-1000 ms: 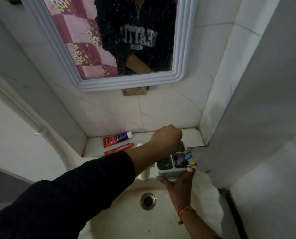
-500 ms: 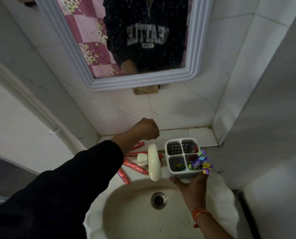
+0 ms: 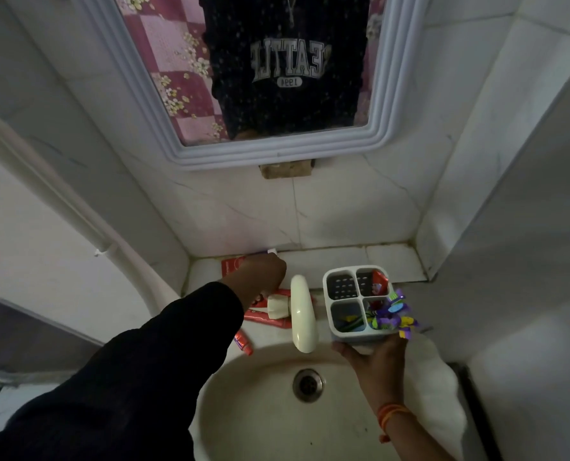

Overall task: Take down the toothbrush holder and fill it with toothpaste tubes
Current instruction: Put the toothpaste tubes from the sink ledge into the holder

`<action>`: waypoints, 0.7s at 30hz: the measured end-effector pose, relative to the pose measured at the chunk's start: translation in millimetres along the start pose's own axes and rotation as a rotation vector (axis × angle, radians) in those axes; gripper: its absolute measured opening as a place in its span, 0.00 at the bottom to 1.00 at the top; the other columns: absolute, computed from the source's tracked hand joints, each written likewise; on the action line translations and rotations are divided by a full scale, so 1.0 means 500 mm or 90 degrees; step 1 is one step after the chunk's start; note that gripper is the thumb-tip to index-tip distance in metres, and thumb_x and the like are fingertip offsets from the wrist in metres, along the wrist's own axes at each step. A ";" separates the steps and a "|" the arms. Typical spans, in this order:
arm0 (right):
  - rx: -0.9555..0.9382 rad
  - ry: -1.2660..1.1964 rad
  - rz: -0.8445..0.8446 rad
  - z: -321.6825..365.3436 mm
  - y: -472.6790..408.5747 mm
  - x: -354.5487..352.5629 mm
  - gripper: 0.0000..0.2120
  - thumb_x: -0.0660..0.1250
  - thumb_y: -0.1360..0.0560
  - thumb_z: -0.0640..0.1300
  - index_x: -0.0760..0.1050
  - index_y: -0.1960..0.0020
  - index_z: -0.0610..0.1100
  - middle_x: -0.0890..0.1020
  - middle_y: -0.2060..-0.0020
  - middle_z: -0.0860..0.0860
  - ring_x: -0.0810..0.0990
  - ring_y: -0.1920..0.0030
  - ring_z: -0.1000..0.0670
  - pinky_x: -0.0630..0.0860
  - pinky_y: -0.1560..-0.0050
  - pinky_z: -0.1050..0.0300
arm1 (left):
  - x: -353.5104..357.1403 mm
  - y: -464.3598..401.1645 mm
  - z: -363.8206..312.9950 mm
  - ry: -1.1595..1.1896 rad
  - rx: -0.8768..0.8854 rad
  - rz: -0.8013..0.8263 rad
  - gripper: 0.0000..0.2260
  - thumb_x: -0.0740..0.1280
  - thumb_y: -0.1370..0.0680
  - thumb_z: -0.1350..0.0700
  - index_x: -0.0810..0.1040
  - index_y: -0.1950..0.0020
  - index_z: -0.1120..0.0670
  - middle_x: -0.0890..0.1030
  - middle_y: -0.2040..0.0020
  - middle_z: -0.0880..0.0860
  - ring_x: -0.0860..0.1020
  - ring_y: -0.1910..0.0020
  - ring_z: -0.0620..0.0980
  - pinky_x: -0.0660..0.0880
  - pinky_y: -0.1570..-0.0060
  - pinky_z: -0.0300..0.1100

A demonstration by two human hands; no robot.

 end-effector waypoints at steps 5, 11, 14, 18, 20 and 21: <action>0.014 0.008 -0.009 -0.001 0.000 0.001 0.57 0.84 0.47 0.62 0.63 0.26 0.43 0.76 0.32 0.47 0.76 0.31 0.49 0.75 0.32 0.47 | -0.060 0.031 0.003 0.096 0.050 -0.057 0.14 0.72 0.24 0.48 0.84 0.42 0.53 0.84 0.47 0.52 0.82 0.49 0.53 0.81 0.47 0.46; 0.006 -0.001 -0.023 0.011 0.005 0.002 0.56 0.87 0.47 0.54 0.62 0.27 0.44 0.75 0.31 0.46 0.75 0.32 0.48 0.73 0.32 0.53 | -0.201 0.096 -0.041 0.134 0.091 -0.234 0.19 0.76 0.27 0.55 0.79 0.37 0.50 0.80 0.45 0.51 0.80 0.49 0.51 0.76 0.52 0.42; 0.003 -0.011 -0.019 0.015 0.007 0.002 0.56 0.87 0.47 0.52 0.62 0.27 0.44 0.75 0.32 0.46 0.75 0.32 0.48 0.71 0.34 0.63 | -0.269 0.139 -0.064 0.185 0.120 -0.358 0.16 0.76 0.27 0.54 0.81 0.40 0.50 0.83 0.46 0.51 0.82 0.50 0.49 0.81 0.49 0.45; 0.002 -0.021 -0.016 0.025 0.007 0.001 0.56 0.87 0.47 0.50 0.61 0.27 0.45 0.74 0.32 0.46 0.75 0.34 0.49 0.68 0.38 0.76 | -0.332 0.190 -0.100 0.304 0.150 -0.409 0.11 0.76 0.28 0.54 0.85 0.46 0.52 0.86 0.50 0.50 0.84 0.56 0.46 0.84 0.53 0.44; 0.004 -0.023 -0.019 0.030 0.010 -0.001 0.56 0.87 0.47 0.50 0.60 0.27 0.46 0.74 0.32 0.47 0.75 0.33 0.50 0.72 0.35 0.67 | -0.350 0.204 -0.126 0.332 0.158 -0.417 0.11 0.76 0.28 0.55 0.86 0.46 0.53 0.86 0.52 0.50 0.84 0.58 0.46 0.84 0.55 0.42; 0.006 -0.024 -0.021 0.031 0.011 -0.002 0.56 0.87 0.47 0.51 0.60 0.27 0.47 0.74 0.32 0.47 0.76 0.33 0.49 0.74 0.34 0.61 | -0.354 0.206 -0.142 0.333 0.157 -0.416 0.10 0.76 0.28 0.56 0.86 0.47 0.54 0.86 0.52 0.51 0.84 0.58 0.46 0.84 0.56 0.41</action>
Point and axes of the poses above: each hand's wrist, its own y-axis away from the middle knuckle, its own x-axis out of the palm, z = x × y, the point moved 2 cm from there along -y, towards the middle knuckle
